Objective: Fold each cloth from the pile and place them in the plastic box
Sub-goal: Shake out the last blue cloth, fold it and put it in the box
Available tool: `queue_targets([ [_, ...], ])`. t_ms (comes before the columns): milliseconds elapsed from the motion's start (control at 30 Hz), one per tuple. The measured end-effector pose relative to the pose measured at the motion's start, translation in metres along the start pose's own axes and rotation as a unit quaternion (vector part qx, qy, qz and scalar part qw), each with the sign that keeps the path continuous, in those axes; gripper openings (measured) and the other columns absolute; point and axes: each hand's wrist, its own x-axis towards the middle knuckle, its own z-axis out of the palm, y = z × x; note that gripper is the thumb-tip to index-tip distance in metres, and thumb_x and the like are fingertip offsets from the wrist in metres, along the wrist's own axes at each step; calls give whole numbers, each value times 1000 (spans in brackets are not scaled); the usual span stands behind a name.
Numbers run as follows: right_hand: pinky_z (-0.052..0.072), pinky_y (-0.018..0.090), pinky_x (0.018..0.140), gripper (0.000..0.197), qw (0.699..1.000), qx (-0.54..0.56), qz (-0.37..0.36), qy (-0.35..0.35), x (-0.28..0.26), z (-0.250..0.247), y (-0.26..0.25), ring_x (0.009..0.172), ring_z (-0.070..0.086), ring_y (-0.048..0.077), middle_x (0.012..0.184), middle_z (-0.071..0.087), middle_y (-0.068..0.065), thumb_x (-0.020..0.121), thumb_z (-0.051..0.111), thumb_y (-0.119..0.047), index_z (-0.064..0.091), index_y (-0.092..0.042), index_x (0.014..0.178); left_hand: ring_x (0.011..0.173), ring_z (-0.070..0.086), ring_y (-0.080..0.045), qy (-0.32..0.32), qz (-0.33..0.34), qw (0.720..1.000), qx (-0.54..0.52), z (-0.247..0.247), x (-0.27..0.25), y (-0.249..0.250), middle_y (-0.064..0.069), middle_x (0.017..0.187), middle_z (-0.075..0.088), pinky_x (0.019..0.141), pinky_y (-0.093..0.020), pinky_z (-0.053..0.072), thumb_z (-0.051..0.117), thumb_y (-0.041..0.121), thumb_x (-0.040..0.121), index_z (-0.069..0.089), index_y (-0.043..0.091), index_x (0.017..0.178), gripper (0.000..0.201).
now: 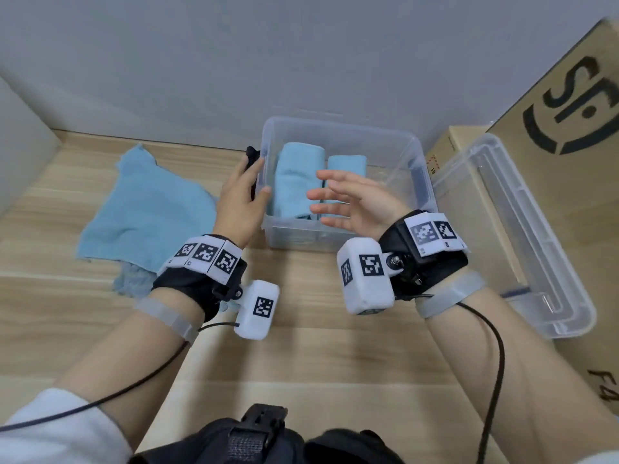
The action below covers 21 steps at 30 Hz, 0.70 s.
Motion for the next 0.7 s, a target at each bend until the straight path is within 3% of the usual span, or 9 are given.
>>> queue_targets([
  [33, 50, 23, 68, 15, 1000, -7, -4, -19, -4, 9, 3, 70, 65, 12, 86, 66, 0, 94, 46, -16, 57, -24, 99, 135, 33, -16, 8, 4, 1000, -15, -7, -12, 1, -4, 146, 38, 106, -20, 22, 49, 8, 89, 45, 14, 135, 46],
  [100, 49, 21, 63, 15, 999, -35, -2, -35, -6, 27, 12, 66, 64, 11, 83, 66, 0, 93, 47, -14, 57, -23, 98, 108, 52, -10, 10, -7, 999, -52, -21, -36, -3, -2, 123, 56, 93, -16, 35, 52, 4, 87, 57, 14, 121, 36],
  [167, 47, 20, 61, 14, 997, -70, 10, -41, -3, 45, 24, 64, 61, 10, 80, 65, -1, 91, 49, -12, 56, -22, 97, 81, 59, 2, -29, -43, 993, -102, -34, -56, -14, 2, 99, 64, 79, -11, 44, 52, 1, 87, 63, 12, 108, 26],
  [233, 44, 18, 59, 14, 992, -121, 26, -39, 4, 62, 39, 61, 59, 8, 78, 63, -2, 91, 50, -11, 54, -21, 99, 67, 61, 3, -76, -67, 987, -122, -46, -73, -31, 4, 84, 66, 74, -13, 48, 51, 0, 88, 65, 15, 98, 23],
  [333, 40, 20, 61, 20, 973, -228, 33, -19, 16, 87, 71, 65, 55, 10, 79, 60, 0, 88, 52, -6, 54, -15, 105, 71, 64, -10, -108, -87, 989, -57, -67, -93, -61, 2, 82, 68, 77, -26, 52, 55, 5, 88, 63, 31, 85, 28],
  [400, 41, 22, 67, 25, 951, -308, 19, -9, 27, 103, 96, 69, 54, 13, 77, 59, -1, 83, 54, -3, 59, -11, 106, 77, 64, -16, -106, -86, 991, 18, -81, -100, -80, 1, 86, 69, 79, -30, 51, 56, 4, 86, 66, 26, 88, 24],
  [467, 40, 22, 70, 24, 929, -371, 13, 0, 38, 116, 120, 75, 53, 14, 71, 55, -6, 80, 58, -7, 61, -16, 102, 83, 61, -19, -100, -72, 987, 104, -94, -103, -97, 0, 94, 69, 80, -31, 48, 55, 0, 83, 68, 18, 95, 25],
  [533, 38, 23, 73, 25, 909, -417, 14, 4, 48, 126, 140, 79, 51, 15, 78, 53, -3, 76, 63, -11, 57, -21, 98, 90, 60, -21, -100, -54, 979, 168, -103, -102, -110, -1, 98, 66, 82, -36, 48, 54, -1, 78, 67, 19, 98, 30],
  [700, 36, 25, 76, 43, 874, -486, 20, 18, 58, 136, 166, 86, 44, 18, 99, 37, 0, 70, 70, -12, 48, -15, 107, 100, 54, -33, -144, 33, 949, 277, -103, -86, -125, -9, 105, 61, 81, -42, 43, 64, 4, 71, 65, 15, 102, 33],
])
